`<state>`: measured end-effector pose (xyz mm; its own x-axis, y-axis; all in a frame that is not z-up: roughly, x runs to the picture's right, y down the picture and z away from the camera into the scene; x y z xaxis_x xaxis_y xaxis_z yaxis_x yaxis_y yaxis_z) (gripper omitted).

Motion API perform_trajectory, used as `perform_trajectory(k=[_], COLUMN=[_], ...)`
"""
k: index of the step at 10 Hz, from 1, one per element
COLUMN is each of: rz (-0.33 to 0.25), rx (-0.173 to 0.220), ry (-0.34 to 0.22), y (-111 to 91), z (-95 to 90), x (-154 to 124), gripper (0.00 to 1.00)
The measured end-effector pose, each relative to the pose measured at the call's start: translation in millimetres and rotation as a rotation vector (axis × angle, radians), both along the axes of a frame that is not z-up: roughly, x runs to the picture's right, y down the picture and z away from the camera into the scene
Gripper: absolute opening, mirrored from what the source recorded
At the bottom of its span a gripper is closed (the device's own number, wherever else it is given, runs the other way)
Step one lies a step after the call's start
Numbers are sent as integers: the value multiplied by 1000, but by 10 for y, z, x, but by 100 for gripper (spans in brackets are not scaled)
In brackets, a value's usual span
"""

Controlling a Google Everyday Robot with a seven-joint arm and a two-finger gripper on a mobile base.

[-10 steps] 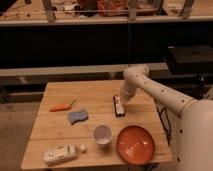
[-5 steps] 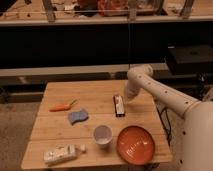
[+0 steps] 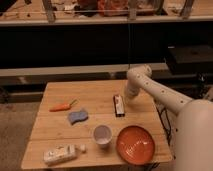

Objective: Push the eraser across the table

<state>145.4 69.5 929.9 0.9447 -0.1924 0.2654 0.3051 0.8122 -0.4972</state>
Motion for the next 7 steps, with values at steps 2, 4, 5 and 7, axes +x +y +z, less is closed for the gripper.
perform_trajectory(k=[2, 4, 5, 7], rz=[-10, -8, -5, -9], rx=[-16, -35, -46, -75], ry=[14, 20, 15, 5], y=[85, 179, 222, 310], z=[35, 42, 48, 34], x=[4, 31, 11, -130], gripper=[0, 0, 0, 0])
